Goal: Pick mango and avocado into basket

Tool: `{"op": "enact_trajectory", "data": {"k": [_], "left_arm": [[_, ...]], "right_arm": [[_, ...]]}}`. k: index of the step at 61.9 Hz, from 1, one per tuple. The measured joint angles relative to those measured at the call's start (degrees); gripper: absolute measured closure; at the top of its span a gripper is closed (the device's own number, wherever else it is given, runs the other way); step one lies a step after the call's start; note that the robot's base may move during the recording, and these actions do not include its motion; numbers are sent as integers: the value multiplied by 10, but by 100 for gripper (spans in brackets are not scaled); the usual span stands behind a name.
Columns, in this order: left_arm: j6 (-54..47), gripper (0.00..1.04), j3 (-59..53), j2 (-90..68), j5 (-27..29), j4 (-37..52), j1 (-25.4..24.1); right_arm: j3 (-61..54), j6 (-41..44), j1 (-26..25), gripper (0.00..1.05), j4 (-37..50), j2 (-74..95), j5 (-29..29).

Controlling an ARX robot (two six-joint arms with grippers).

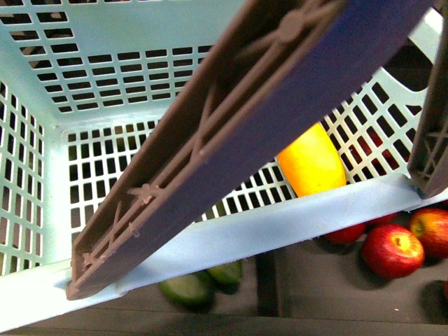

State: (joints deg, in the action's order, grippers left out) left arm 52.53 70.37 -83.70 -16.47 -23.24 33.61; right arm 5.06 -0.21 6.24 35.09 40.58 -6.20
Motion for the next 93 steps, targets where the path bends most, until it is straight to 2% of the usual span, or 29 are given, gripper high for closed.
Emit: {"op": "enact_trajectory", "data": {"k": [71,83,87,88,90,91,93], "left_arm": [[-2,101,0,0,-1,0,0],[-6,101,0,2,15,0,-9],[-8,101,0,2,14,0,-8],[-8,101,0,1,13,0,-8],[-6,101,0,1,11,0,-8],[-3,101,0,1,9,0,-7],[-1,101,0,1,5,0,-6]], "right_arm": [[-1,0,0,9,0,-1,1],[-1,0,1,9,-1,-1,0],[44,-54,13,9,-136,14,-83],[67,-80,11,9,-193,21,-109],[90,-111,4,9,-248,30,-133],[109,-131,-5,9,-294,41,-138],[122,-141,-17,9,-332,50,-136]]}}
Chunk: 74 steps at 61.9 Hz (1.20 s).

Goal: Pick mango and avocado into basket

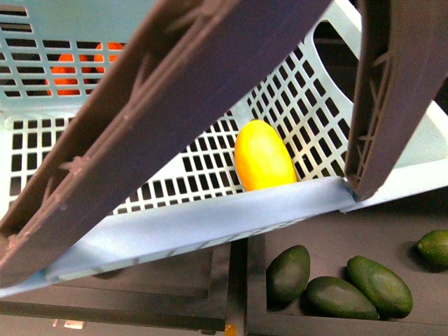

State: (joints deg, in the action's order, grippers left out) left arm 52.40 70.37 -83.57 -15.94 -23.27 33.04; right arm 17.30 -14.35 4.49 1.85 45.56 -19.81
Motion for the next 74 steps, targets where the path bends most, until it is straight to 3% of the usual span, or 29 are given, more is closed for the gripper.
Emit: {"op": "enact_trajectory", "data": {"k": [3,6,11,17,28,39,49,74], "left_arm": [[0,101,0,0,-4,0,2],[0,101,0,0,-6,0,2],[1,101,0,0,-8,0,4],[2,101,0,0,-7,0,5],[1,101,0,0,-2,0,5],[1,101,0,0,-2,0,5],[1,101,0,0,-7,0,5],[1,101,0,0,-3,0,5]], "right_arm": [[12,-12,-30,9,-45,16,19],[11,-6,-74,9,-36,42,66],[19,58,-172,9,45,111,160],[49,201,-295,9,152,237,283],[88,412,-377,9,180,397,376],[118,622,-399,9,163,535,388],[151,736,-392,9,159,617,364],[229,785,-322,9,139,753,320]]}}
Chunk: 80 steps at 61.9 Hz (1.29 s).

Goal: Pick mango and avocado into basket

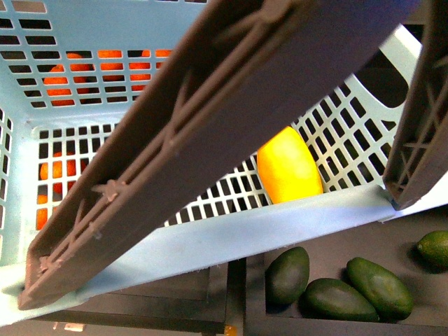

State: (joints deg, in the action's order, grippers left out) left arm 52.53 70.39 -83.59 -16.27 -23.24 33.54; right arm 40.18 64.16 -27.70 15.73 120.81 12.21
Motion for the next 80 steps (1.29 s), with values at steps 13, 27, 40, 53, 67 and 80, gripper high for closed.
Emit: {"op": "enact_trajectory", "data": {"k": [13,27,40,53,67,80], "left_arm": [[0,101,0,0,-2,0,0],[0,101,0,0,-3,0,0],[0,101,0,0,0,0,0],[0,101,0,0,-2,0,0],[0,101,0,0,-3,0,0],[0,101,0,0,-1,0,0]], "right_arm": [[42,0,25,9,-9,57,-20],[66,0,35,9,-17,89,-26],[84,0,42,9,-23,110,-26],[105,-1,47,9,-29,135,-35],[139,-3,52,9,-42,163,-45],[169,-6,61,9,-57,188,-50]]}}
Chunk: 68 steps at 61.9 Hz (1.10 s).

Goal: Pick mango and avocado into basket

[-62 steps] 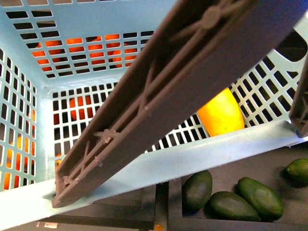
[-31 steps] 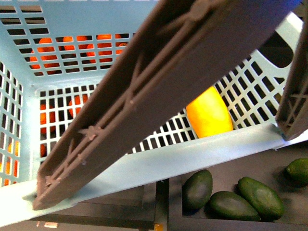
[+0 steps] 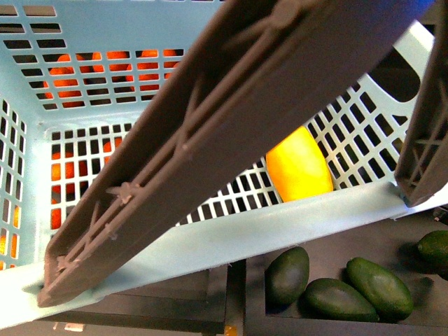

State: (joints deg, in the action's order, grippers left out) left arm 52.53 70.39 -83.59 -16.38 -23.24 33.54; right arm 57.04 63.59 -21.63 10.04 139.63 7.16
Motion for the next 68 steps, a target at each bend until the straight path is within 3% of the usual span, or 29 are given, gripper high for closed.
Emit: {"op": "enact_trajectory", "data": {"k": [32,49,68], "left_arm": [[0,101,0,0,-1,0,0],[0,101,0,0,-1,0,0],[0,101,0,0,-1,0,0]], "right_arm": [[3,-14,12,9,1,19,-4],[0,-14,12,46,8,20,-10],[-2,-21,9,53,11,18,-1]]}}
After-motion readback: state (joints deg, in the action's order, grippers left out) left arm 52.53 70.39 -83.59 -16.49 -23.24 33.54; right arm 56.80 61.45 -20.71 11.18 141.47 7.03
